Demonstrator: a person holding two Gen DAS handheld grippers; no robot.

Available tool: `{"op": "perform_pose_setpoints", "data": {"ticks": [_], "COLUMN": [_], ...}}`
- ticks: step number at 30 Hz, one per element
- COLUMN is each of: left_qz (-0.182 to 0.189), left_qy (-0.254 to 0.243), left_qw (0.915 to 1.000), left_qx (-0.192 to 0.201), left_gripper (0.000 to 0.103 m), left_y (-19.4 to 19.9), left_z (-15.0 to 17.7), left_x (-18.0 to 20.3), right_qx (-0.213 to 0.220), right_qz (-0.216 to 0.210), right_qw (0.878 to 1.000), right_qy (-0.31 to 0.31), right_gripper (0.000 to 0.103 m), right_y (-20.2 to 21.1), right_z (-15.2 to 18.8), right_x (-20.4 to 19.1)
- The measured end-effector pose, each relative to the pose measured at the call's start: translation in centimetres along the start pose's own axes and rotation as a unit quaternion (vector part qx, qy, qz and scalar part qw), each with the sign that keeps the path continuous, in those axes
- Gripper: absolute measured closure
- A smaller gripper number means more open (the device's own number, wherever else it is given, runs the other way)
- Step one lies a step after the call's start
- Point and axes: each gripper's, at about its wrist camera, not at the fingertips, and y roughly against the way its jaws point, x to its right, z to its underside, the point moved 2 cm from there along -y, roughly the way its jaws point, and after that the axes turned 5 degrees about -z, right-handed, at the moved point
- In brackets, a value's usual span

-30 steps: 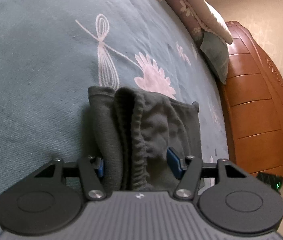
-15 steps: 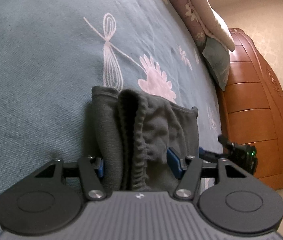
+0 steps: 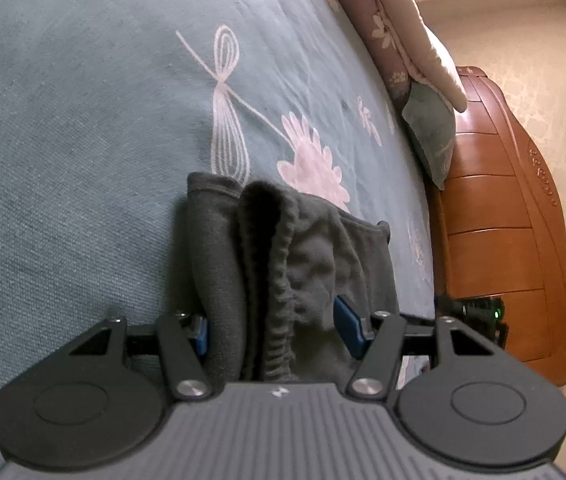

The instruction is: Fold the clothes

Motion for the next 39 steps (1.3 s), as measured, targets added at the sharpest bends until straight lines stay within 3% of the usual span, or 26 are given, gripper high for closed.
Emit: {"op": "perform_pose_setpoints", "data": {"ticks": [10, 15, 23, 39], "left_qz": [0.015, 0.022, 0.026, 0.021], "left_qy": [0.003, 0.001, -0.012, -0.075], "left_qw": [0.9999, 0.9998, 0.9996, 0.9969], "left_qx": [-0.002, -0.003, 0.008, 0.001], "left_gripper": [0.040, 0.021, 0.021, 0.021], "left_y": [-0.5, -0.9, -0.2, -0.7], "left_z": [-0.2, -0.4, -0.8, -1.1], "left_x": [0.2, 0.9, 3.1, 7.7], "right_qx": [-0.008, -0.013, 0.012, 0.014], "right_qz": [-0.034, -0.026, -0.062, -0.057], "right_qw": [0.999, 1.000, 0.998, 0.997], "right_qy": [-0.007, -0.003, 0.004, 0.051], "right_gripper": [0.000, 0.000, 0.000, 0.000], "right_y": [1.3, -0.8, 1.1, 4.2], "right_z": [2.1, 0.8, 2.0, 3.4], "right_x": [0.2, -0.7, -2.4, -5.8]}}
